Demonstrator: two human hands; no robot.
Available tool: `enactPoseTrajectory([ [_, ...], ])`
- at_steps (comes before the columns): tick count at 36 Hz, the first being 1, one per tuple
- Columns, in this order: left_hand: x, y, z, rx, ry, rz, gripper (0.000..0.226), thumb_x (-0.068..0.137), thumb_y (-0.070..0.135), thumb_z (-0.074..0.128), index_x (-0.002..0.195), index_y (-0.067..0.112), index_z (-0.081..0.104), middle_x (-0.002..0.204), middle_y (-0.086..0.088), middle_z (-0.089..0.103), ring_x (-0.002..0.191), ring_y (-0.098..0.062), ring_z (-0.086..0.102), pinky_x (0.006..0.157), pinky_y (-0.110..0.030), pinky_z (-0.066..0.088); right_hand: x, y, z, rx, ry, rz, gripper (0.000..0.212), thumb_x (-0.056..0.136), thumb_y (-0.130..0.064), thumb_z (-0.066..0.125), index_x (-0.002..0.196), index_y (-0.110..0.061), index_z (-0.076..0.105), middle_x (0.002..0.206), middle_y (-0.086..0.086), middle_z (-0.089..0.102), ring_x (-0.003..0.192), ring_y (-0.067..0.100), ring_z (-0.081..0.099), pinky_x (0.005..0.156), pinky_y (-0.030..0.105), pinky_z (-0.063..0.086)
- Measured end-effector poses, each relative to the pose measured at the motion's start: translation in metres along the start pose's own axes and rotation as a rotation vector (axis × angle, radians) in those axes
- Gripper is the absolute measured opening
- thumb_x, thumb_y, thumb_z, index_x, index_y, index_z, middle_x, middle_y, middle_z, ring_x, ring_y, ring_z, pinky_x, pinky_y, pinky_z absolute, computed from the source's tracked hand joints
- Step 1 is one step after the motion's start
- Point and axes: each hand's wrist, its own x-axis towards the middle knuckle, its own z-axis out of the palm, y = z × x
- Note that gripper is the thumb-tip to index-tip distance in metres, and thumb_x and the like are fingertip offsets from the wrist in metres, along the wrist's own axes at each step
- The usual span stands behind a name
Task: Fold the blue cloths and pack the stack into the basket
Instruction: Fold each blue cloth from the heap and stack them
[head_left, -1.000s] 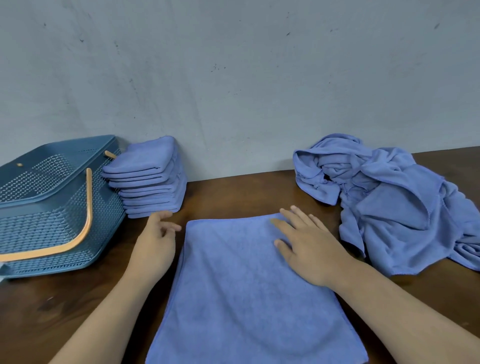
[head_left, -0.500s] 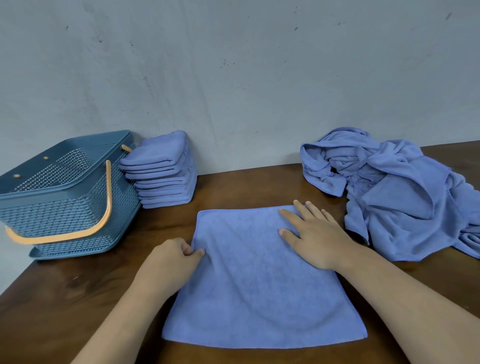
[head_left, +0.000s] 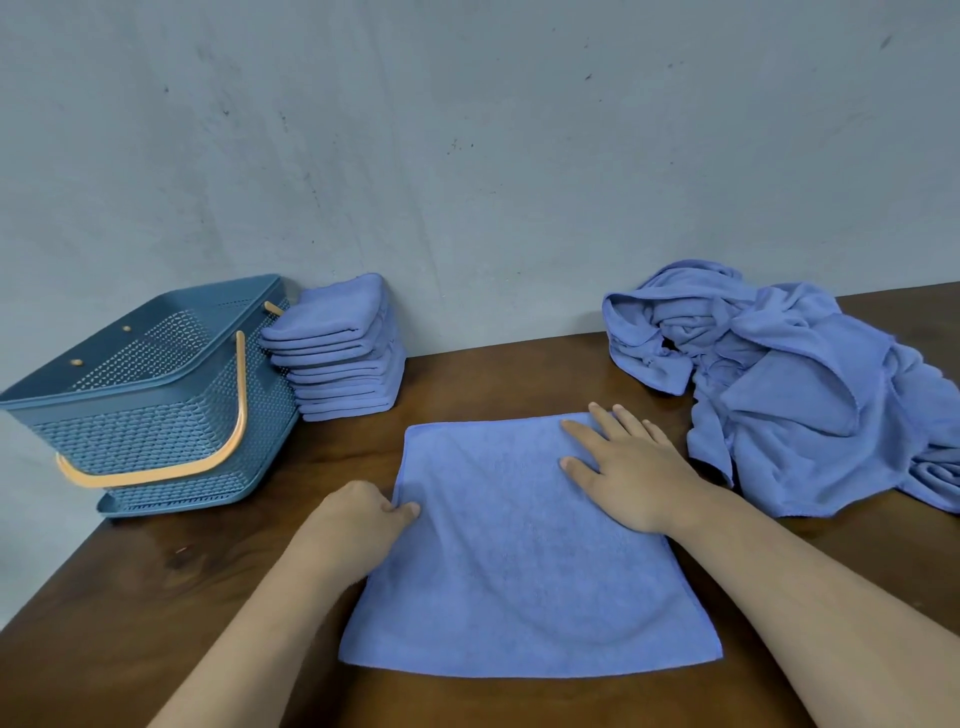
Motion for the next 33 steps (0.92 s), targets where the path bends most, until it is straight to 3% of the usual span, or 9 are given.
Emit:
enactPoseTrajectory([
  [7, 0.011, -0.016, -0.015, -0.153, -0.039, -0.016, 0.045, 0.094, 0.039, 0.076, 0.069, 0.019, 0.045, 0.061, 0.002, 0.037, 0.051, -0.013, 0.034, 0.053, -0.029, 0.026, 0.001, 0.001, 0.001, 0.003, 0.003, -0.005, 0.069, 0.105, -0.07, 0.015, 0.167, -0.043, 0.003, 0.177, -0.004, -0.011, 0.162, 0.022, -0.012, 0.131, 0.048, -0.001],
  [10, 0.008, -0.021, -0.014, -0.059, 0.038, -0.019, 0.038, 0.097, 0.039, 0.072, 0.073, 0.016, 0.052, 0.066, 0.002, 0.052, 0.06, -0.016, 0.047, 0.057, -0.031, 0.034, 0.001, 0.001, 0.0, 0.001, -0.01, -0.011, 0.069, 0.105, -0.07, 0.014, 0.167, -0.043, 0.001, 0.177, -0.004, -0.012, 0.162, 0.023, -0.013, 0.131, 0.049, -0.001],
  [12, 0.005, -0.017, -0.009, 0.028, 0.112, 0.021, 0.029, 0.098, 0.04, 0.068, 0.085, 0.016, 0.057, 0.084, 0.004, 0.063, 0.075, -0.015, 0.057, 0.065, -0.033, 0.042, 0.001, 0.001, 0.0, 0.003, -0.009, -0.012, 0.068, 0.105, -0.069, 0.014, 0.167, -0.043, 0.001, 0.176, -0.004, -0.013, 0.162, 0.023, -0.014, 0.131, 0.049, -0.002],
  [16, 0.001, 0.006, 0.011, 0.187, 0.346, 0.353, 0.015, 0.1, 0.039, 0.06, 0.107, 0.027, 0.055, 0.109, 0.01, 0.054, 0.104, -0.021, 0.053, 0.089, -0.041, 0.047, 0.0, 0.0, 0.0, 0.01, -0.005, -0.008, 0.068, 0.105, -0.069, 0.015, 0.167, -0.044, 0.003, 0.176, -0.004, -0.012, 0.162, 0.022, -0.016, 0.131, 0.051, -0.002],
  [18, 0.003, 0.021, 0.019, 0.186, 0.28, 0.58, 0.026, 0.104, 0.043, 0.056, 0.127, 0.031, 0.057, 0.129, 0.015, 0.057, 0.12, -0.017, 0.052, 0.101, -0.041, 0.046, -0.001, -0.002, -0.002, -0.007, 0.057, -0.03, 0.068, 0.105, -0.069, 0.017, 0.167, -0.043, 0.005, 0.177, -0.004, -0.01, 0.162, 0.022, -0.016, 0.13, 0.053, -0.002],
  [20, 0.011, 0.034, 0.026, 0.173, 0.085, 0.71, 0.043, 0.107, 0.049, 0.05, 0.148, 0.035, 0.05, 0.154, 0.02, 0.047, 0.145, -0.006, 0.039, 0.12, -0.036, 0.035, -0.003, -0.006, -0.003, -0.048, 0.142, -0.081, 0.07, 0.104, -0.07, 0.019, 0.167, -0.042, 0.007, 0.177, -0.005, -0.007, 0.162, 0.018, -0.015, 0.131, 0.05, -0.002],
  [22, 0.027, 0.038, 0.031, 0.223, -0.037, 0.685, 0.058, 0.107, 0.06, 0.043, 0.16, 0.037, 0.037, 0.168, 0.02, 0.03, 0.157, -0.002, 0.019, 0.13, -0.036, 0.019, -0.007, -0.01, -0.001, -0.056, 0.123, -0.115, 0.073, 0.102, -0.075, 0.021, 0.167, -0.043, 0.008, 0.177, -0.005, -0.008, 0.162, 0.017, -0.014, 0.131, 0.047, -0.003],
  [26, 0.062, 0.028, 0.029, 0.294, -0.093, 0.473, 0.068, 0.104, 0.072, 0.03, 0.166, 0.047, 0.015, 0.175, 0.021, 0.002, 0.161, -0.004, -0.004, 0.132, -0.043, 0.001, -0.008, -0.006, 0.003, -0.007, -0.051, -0.083, 0.083, 0.093, -0.089, 0.015, 0.164, -0.051, -0.004, 0.174, -0.008, -0.022, 0.159, 0.016, -0.025, 0.13, 0.048, -0.009],
  [33, 0.089, 0.008, 0.023, 0.252, -0.091, 0.389, 0.064, 0.107, 0.068, 0.024, 0.166, 0.049, 0.009, 0.17, 0.028, -0.004, 0.16, -0.001, -0.007, 0.131, -0.042, -0.005, 0.005, 0.001, 0.001, 0.006, -0.033, -0.066, 0.088, 0.086, -0.096, 0.016, 0.162, -0.056, -0.002, 0.174, -0.012, -0.019, 0.159, 0.012, -0.022, 0.13, 0.049, -0.008],
])
